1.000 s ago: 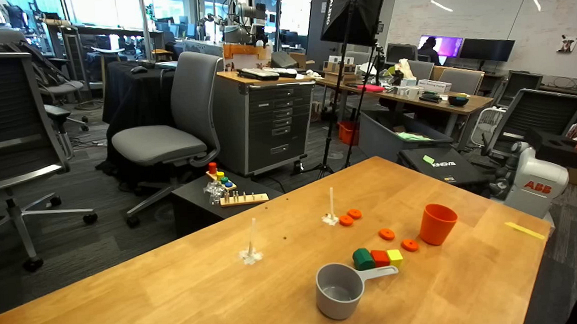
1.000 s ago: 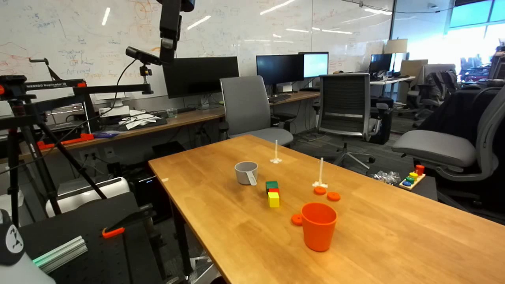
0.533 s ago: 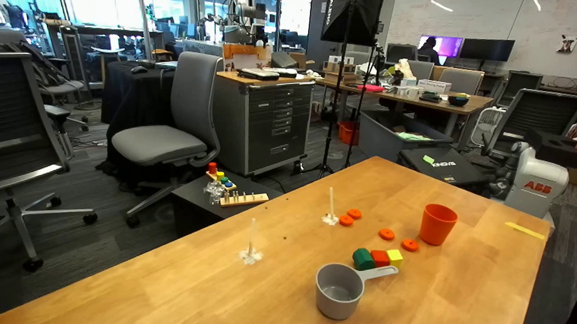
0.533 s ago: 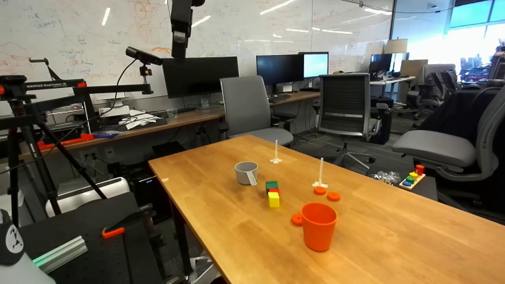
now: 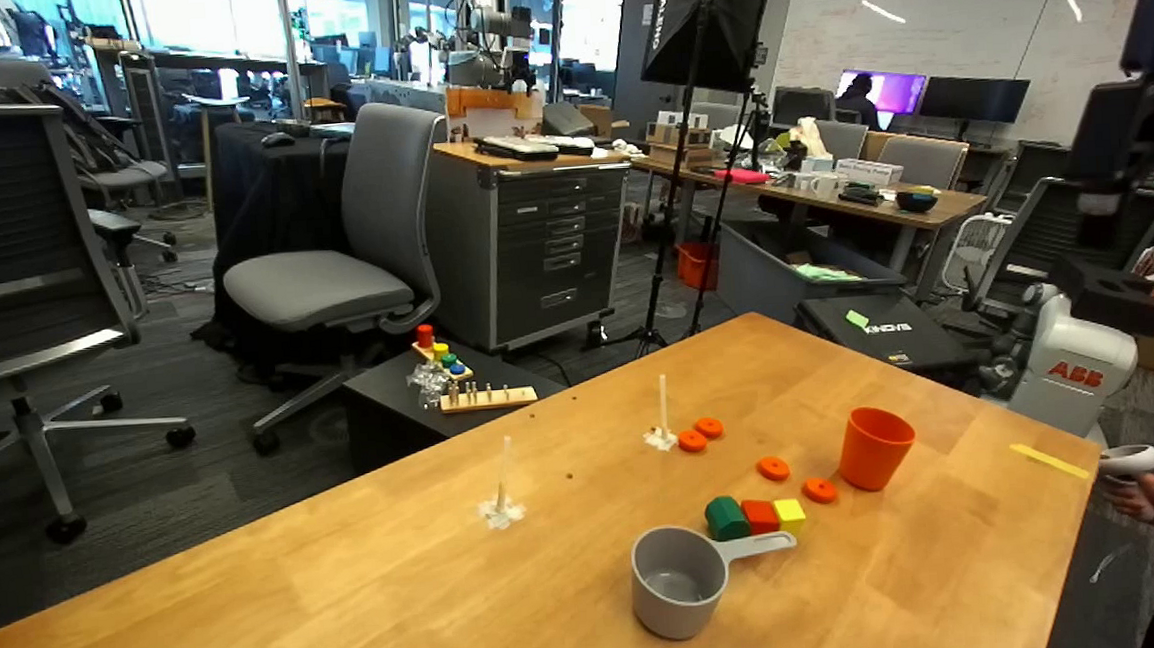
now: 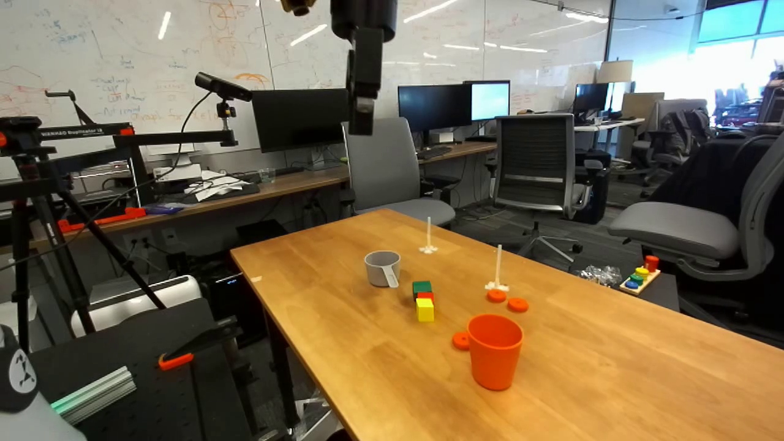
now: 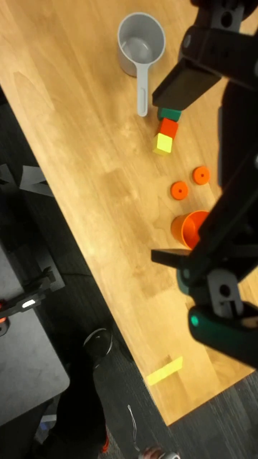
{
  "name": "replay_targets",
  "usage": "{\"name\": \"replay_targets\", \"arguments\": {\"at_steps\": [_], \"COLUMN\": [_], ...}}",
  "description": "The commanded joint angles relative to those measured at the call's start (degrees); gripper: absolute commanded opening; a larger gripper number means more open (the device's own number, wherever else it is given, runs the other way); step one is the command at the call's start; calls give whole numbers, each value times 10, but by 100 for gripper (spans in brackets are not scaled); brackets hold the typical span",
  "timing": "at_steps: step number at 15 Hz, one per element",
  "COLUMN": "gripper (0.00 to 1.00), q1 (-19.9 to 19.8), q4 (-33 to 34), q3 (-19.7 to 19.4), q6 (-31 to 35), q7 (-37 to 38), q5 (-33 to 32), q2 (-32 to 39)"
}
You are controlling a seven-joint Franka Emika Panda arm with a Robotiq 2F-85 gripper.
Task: Put the green, orange and yellow blocks in the gray pot
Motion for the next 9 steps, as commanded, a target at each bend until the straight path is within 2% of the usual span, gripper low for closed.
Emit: {"name": "replay_targets", "arguments": {"at_steps": [1,4,6,7,9], "gripper": [100,100,100,100,100], "q1": [-11,-6,6,5,9], "q4": [65,138,173,117,148], "q3": [-18,-32,-37,-44,-46], "q6": [49,55,33,62,58], "q7": [24,48,71,39,50], "q5": [-12,-19,-12,-1,0], "q2": [110,195,220,185,214]}}
